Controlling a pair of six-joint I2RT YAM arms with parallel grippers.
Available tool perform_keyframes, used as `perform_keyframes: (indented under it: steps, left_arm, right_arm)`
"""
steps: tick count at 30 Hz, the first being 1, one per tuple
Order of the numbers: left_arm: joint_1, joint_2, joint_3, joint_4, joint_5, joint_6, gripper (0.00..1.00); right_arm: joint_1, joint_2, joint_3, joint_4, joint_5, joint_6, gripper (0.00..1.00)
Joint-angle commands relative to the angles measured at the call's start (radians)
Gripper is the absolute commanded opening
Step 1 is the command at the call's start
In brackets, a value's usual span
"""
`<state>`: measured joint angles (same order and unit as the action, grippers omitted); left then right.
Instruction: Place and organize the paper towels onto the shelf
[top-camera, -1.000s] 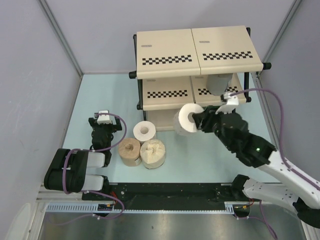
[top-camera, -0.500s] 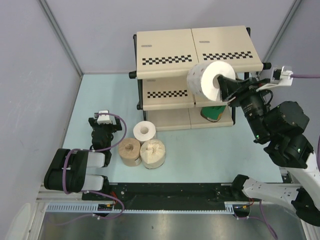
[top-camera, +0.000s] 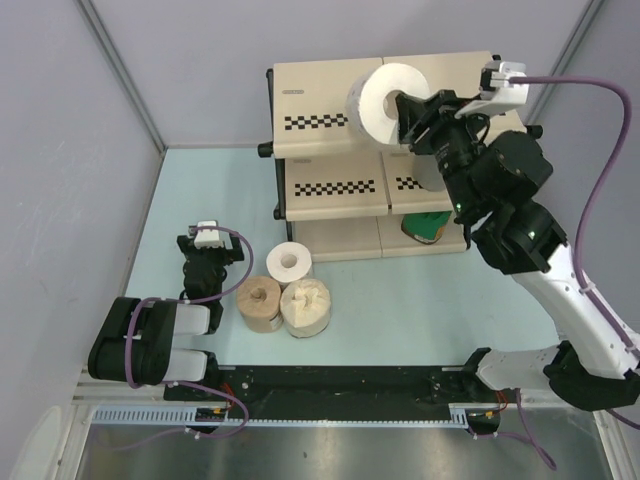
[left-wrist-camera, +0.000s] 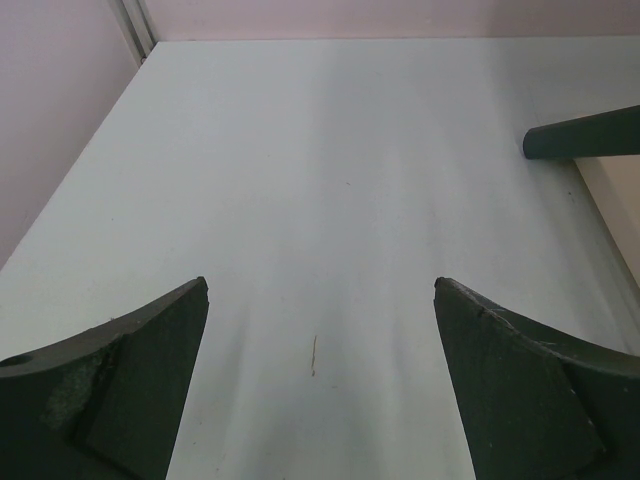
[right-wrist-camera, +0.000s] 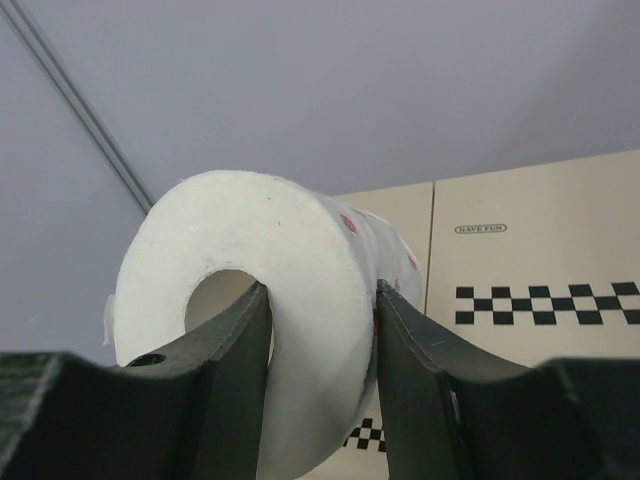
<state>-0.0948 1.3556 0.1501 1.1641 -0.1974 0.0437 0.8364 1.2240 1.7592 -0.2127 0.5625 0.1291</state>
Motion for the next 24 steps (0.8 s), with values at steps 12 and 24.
perform_keyframes:
  steps: [12, 24]
  left_arm:
    - [0.004, -0.013, 0.012, 0.037, 0.021, -0.007, 1.0]
    - [0.004, -0.015, 0.012, 0.037, 0.021, -0.007, 1.0]
  right_arm:
    - [-0.201, 0.183, 0.206, 0.032, -0.22, 0.116, 0.42]
    - [-0.211, 0.195, 0.232, -0.01, -0.269, 0.127, 0.43]
